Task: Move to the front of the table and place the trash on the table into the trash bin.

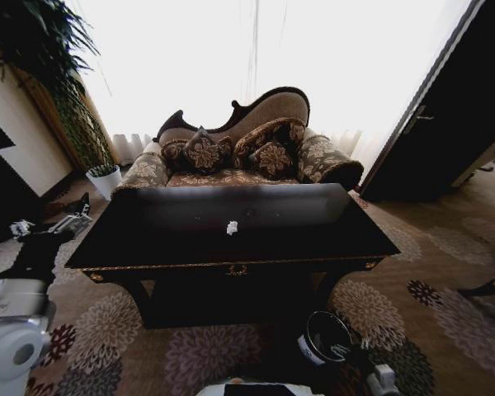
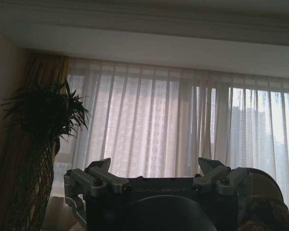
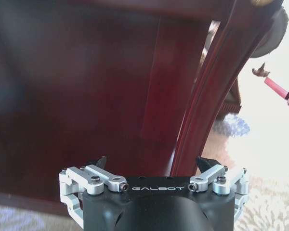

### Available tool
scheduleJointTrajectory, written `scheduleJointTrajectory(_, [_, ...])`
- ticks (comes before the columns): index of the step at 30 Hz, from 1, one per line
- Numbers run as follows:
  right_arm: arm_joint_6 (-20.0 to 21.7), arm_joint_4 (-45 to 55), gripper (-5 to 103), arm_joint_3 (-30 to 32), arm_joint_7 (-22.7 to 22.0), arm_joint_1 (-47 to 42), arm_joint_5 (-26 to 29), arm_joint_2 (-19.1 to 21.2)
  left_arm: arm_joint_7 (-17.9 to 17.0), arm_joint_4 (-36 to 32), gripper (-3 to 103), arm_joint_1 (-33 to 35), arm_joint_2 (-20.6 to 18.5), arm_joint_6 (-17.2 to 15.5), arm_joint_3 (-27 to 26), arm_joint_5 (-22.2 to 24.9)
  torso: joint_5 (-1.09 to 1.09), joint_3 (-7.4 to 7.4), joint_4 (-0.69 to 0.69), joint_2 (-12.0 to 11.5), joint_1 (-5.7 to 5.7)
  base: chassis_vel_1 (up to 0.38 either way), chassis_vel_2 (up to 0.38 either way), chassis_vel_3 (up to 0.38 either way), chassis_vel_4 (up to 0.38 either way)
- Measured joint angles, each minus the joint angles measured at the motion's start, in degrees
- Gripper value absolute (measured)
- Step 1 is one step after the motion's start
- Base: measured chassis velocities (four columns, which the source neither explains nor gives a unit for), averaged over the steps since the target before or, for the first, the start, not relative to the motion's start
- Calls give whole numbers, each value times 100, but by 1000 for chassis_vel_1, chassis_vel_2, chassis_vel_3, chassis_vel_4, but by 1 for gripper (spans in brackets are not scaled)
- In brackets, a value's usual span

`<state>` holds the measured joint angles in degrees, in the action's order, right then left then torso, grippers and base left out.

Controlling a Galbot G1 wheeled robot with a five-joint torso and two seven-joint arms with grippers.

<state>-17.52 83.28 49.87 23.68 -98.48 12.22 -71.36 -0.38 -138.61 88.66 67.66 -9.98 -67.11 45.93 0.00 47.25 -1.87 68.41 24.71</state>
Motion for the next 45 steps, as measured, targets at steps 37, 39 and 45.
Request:
scheduleJointTrajectory(37, [1029, 4890, 100, 697, -1247, -1073, 1683, 171, 9, 123, 100, -107, -132, 21, 160, -61, 0, 0, 1, 0, 0, 0, 0, 0, 0])
scheduleJointTrajectory(39, [1423, 5127, 100, 702, -1483, -982, 1808, 310, 9, 117, 100, -84, -130, 21, 135, -63, 0, 0, 1, 0, 0, 0, 0, 0, 0])
scheduleJointTrajectory(45, [2730, 5914, 100, 641, -2205, -649, 2739, 969, 8, 39, 100, -3, -102, 19, 37, -66, 0, 0, 1, 0, 0, 0, 0, 0, 0])
